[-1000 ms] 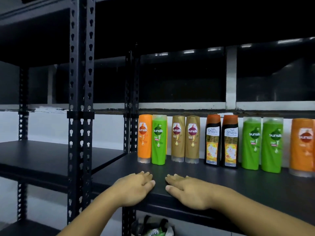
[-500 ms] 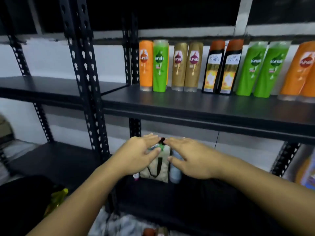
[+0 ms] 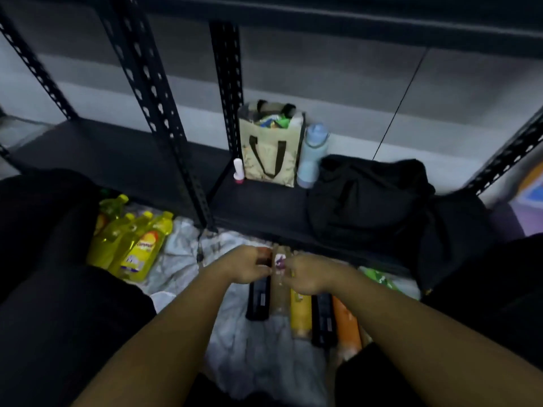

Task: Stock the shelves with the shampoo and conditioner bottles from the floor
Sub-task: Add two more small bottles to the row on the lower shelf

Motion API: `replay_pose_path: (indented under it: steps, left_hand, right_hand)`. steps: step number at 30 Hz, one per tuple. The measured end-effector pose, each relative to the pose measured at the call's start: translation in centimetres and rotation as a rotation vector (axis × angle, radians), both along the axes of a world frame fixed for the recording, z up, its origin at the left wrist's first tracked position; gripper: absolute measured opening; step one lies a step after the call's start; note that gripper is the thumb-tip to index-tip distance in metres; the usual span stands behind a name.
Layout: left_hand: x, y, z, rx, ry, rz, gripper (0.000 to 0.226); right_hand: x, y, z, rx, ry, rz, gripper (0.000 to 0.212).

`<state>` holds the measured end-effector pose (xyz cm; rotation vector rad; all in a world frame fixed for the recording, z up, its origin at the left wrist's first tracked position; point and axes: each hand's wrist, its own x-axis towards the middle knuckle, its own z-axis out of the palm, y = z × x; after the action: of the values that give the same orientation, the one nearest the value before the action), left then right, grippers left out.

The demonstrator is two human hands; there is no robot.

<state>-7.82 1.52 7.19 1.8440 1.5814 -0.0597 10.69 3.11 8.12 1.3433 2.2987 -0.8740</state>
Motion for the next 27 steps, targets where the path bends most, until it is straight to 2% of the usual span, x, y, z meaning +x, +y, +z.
replay_pose_path:
  steps: [4,10,14,17,20,21,25,27]
  left_hand:
    - [-0.5,-0.2,-4.9,-0.148,0.054,0.059,0.042]
    - [-1.4,0.8,-10.0,-0.251,0.034,0.134,0.035]
    - [-1.2,1.8,-13.6,-0.300,-0.024,0.222,0.045]
    - [-1.0,2.5,-16.1,-0.321,-0.094,0.330,0.060]
    - [-1.1,2.6,-18.6,-0.322,-0.158,0.443,0.061]
    - [-1.1,2.6,-19.2,-0.327,-0.184,0.488,0.060]
    - [-0.6,2.8,-20.8,-0.350,-0.250,0.632,0.052]
    - [-0.4,3.1,-21.3,-0.306,-0.224,0.659,0.049]
  right_hand:
    - [-0.8,-1.3,-4.6,-0.108,-0.033,-0.029,0.034]
    - [-1.0,-0.2,-10.6,-0.195,-0.008,-0.241,0.046]
    - [-1.1,1.0,-13.9,-0.247,0.061,-0.409,0.056]
    - [-1.6,2.2,-16.5,-0.202,0.157,-0.575,0.038]
    - [-2.1,3.0,-18.3,-0.192,0.216,-0.726,0.016]
    - [-2.4,3.2,-18.8,-0.193,0.222,-0.753,0.014]
    - [-3.4,4.0,-20.2,-0.164,0.201,-0.805,0.043]
    - [-3.7,4.7,-20.7,-0.121,0.181,-0.816,0.037]
